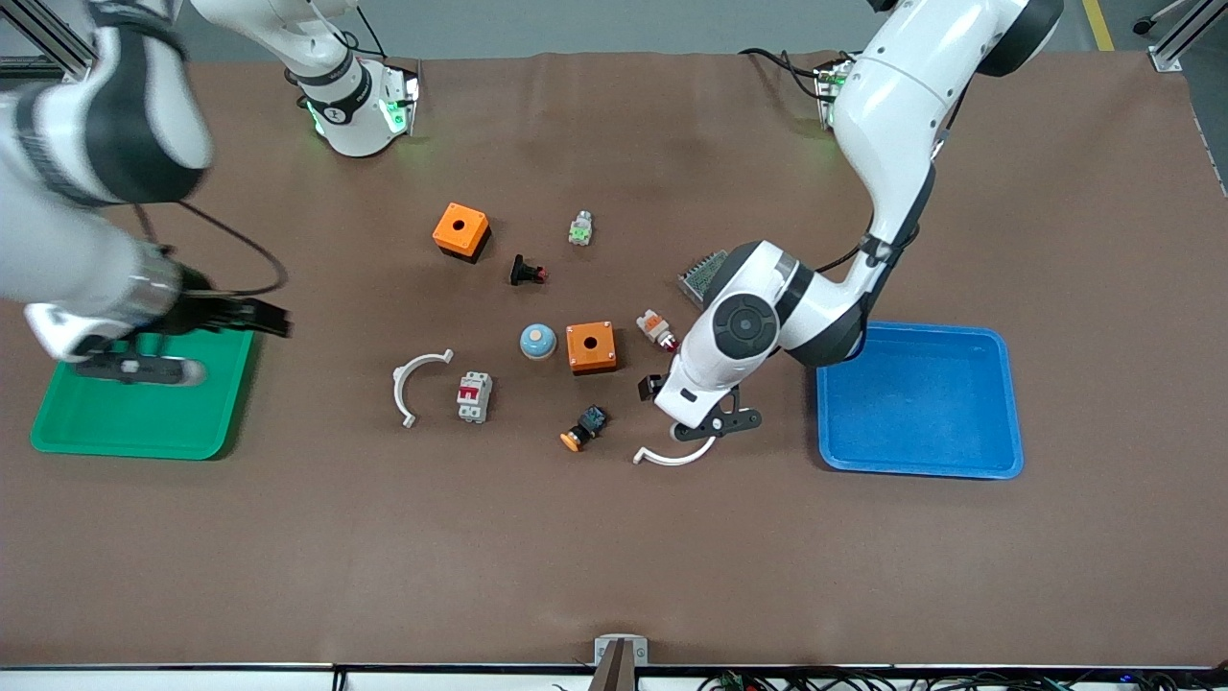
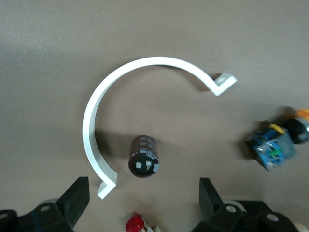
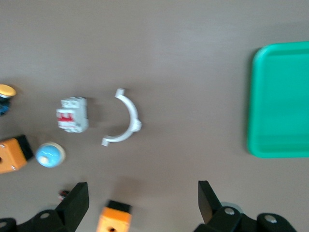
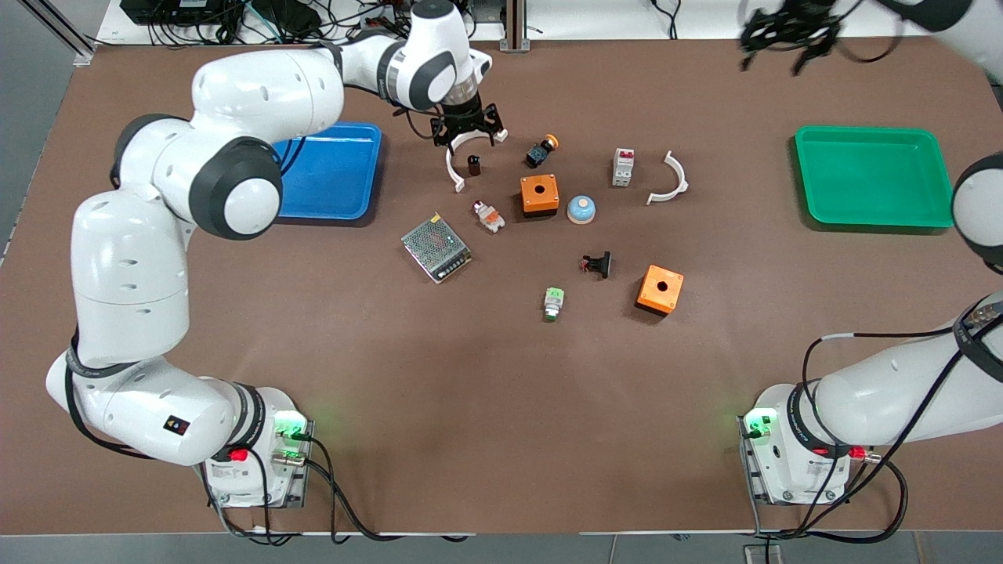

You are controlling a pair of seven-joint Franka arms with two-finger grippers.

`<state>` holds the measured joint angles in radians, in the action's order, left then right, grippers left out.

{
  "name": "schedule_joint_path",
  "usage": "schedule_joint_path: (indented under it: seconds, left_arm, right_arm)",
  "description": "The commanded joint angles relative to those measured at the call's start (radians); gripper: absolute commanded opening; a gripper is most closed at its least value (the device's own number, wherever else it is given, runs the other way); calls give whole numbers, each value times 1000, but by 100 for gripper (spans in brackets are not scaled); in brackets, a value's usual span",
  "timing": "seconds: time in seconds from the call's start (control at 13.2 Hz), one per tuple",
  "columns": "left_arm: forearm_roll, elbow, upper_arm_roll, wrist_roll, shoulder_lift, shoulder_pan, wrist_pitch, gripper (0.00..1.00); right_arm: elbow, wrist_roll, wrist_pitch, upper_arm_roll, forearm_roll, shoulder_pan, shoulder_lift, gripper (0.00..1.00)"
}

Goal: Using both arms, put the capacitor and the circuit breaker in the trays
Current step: 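Reach the left gripper to the capacitor while the right gripper reaches the breaker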

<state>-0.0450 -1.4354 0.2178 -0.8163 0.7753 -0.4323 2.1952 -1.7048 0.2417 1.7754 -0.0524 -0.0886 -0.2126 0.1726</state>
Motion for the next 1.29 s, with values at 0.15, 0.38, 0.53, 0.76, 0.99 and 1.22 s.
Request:
schedule_joint_path:
  seconds: [0.15,0.38,0.53,0.76,0.99,1.22]
  left_arm:
    - [-55,41,-11,-76,65,-22,35,100]
    - [-55,53,-11,-95,78,-22,35,72]
    - [-56,53,-11,-95,81,-20,35,59]
    - [-56,52,-11,-95,85,-20,35,46]
    - [-56,52,-11,-96,85,-20,34,36]
    - [-52,52,-9,-96,73,-13,23,28]
  right_arm:
    - [-52,197,188,-7,-22,-158,99,100]
    - [-52,251,318,-7,-22,-205,191,100]
    - [-52,261,395,-7,-22,-218,252,100]
    - [-52,260,470,-9,-17,-228,320,100]
    - [-52,261,538,-9,-16,-231,379,100]
    - [-52,261,562,-9,-17,-248,410,100]
